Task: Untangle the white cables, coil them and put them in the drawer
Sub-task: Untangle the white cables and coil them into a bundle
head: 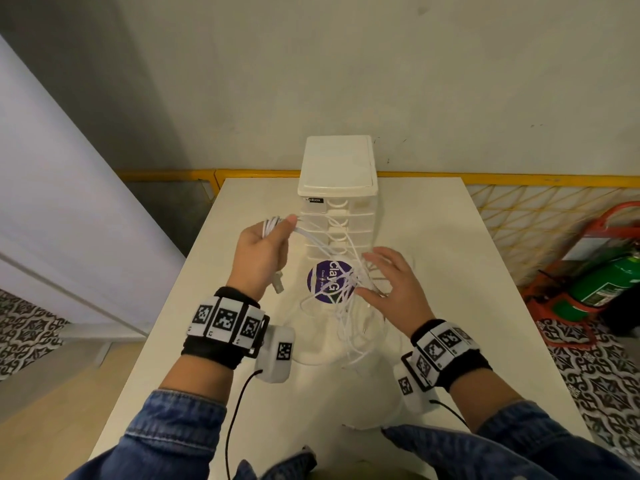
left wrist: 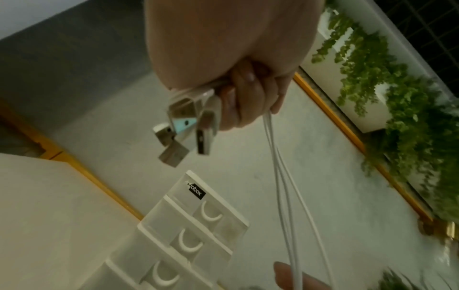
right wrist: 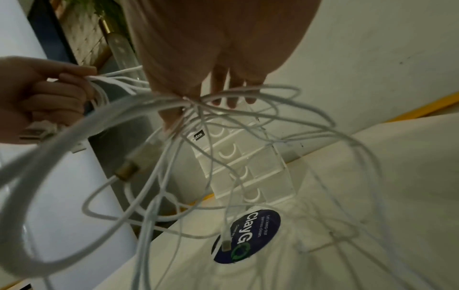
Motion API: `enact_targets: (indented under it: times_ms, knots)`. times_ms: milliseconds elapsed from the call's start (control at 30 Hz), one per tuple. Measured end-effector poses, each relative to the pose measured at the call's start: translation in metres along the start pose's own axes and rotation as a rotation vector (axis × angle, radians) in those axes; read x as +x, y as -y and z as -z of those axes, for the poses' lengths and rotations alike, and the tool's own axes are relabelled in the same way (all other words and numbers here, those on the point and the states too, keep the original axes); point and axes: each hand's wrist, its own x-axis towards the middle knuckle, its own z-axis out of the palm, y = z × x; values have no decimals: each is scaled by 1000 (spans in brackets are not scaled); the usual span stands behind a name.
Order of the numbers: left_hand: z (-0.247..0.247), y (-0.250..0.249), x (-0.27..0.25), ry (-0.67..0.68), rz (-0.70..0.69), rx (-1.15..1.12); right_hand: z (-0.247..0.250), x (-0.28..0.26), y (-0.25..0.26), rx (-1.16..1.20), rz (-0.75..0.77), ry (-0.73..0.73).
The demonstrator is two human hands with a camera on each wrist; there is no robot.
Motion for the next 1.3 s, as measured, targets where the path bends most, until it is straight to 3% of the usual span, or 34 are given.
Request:
enact_targets:
  times_ms: [100,167,333,467,600,667,767,900,1000,1200,1300]
  knots:
    - [0,-4,-1,5,3,96,5,0,-3,-92,-45,-193]
    - [-1,-4,-1,-18,3,140,7,-1,-5,-140,-90,-219]
    - [5,4,2,-60,69,198,8,-2,-6,-13,-257,-130]
    - [-4,13,-1,49,101,315,2,-1,14,338,-317,-56]
    - [-23,17,-11,182,131,322,-9,4,33,420,-278,20]
    - [-25,15,-12,210,119,261,-13,4,37,422,-280,157]
    - [-19,8,-8,160,75,68,-16,-4,32,382,-309,283]
    - [-2,1,-2,-3,28,-104,-10,-3,10,204,-423,93]
    - [13,-1,3,-99,10,-193,-1,-5,-17,-101,-527,111]
    - [18,9,5,-188,38,-136,10,-6,-46,-107,-675,33]
    - [13,8,5,-165,23,15,12,-7,-51,-145,-699,27]
